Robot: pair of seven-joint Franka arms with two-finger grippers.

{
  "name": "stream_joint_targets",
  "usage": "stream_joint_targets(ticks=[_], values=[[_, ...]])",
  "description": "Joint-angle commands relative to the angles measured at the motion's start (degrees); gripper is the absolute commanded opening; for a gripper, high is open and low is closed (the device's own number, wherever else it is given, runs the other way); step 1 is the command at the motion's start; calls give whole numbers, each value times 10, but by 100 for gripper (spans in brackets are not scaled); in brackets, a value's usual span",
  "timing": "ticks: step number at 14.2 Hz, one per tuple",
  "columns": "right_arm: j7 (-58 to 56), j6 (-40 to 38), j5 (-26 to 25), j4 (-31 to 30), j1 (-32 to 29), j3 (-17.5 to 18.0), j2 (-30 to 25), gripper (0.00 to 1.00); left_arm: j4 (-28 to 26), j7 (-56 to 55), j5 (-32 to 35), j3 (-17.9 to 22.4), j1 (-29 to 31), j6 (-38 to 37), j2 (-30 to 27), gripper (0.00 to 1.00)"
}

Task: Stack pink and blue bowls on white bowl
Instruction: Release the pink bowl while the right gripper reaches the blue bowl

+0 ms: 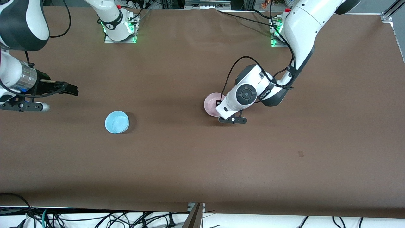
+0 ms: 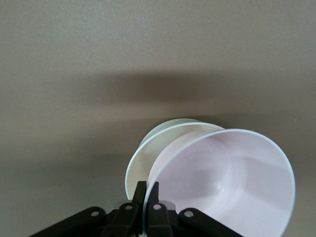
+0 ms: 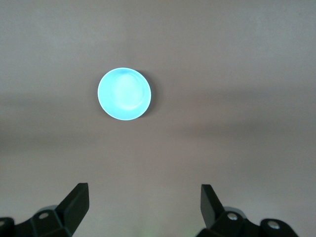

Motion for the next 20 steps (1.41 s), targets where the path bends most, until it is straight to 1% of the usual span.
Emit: stream_joint_targets(ticks=[1, 3, 6, 8, 9, 10, 11, 15, 16, 18, 20], values=[[-8, 0, -1, 8, 0, 1, 33, 100, -2, -21, 12, 4, -8, 4, -4, 100], [-55, 34, 0, 2, -1, 1, 62, 100, -2, -26, 12, 4, -10, -2, -9, 100], [-71, 104, -3, -54, -1, 1, 68, 100, -2, -22, 13, 5, -6, -12, -14, 100], [-72, 162, -5, -95, -1, 0, 68, 100, -1, -16, 13, 6, 8, -39, -37, 100], [-72, 196, -5, -117, -1, 0, 70, 100, -2, -13, 25, 5, 21, -55, -53, 100], [-72, 234, -5, -132, -1, 0, 80, 100, 0, -4, 51, 5, 29, -73, -73, 100], [-73, 267, -6, -137, 0, 0, 95, 100, 2, 6, 67, 5, 38, -91, -90, 100], [-105, 355, -5, -136, -1, -2, 156, 100, 4, 85, 71, 3, 80, -175, -143, 100], [-107, 365, -5, -136, -1, -2, 166, 100, 4, 108, 71, 3, 90, -192, -157, 100], [-108, 367, -6, -137, -1, -2, 180, 100, 5, 155, 71, 2, 127, -220, -186, 100], [-118, 371, -7, -137, 6, -2, 187, 99, 6, 228, 65, 1, 170, -234, -219, 100]])
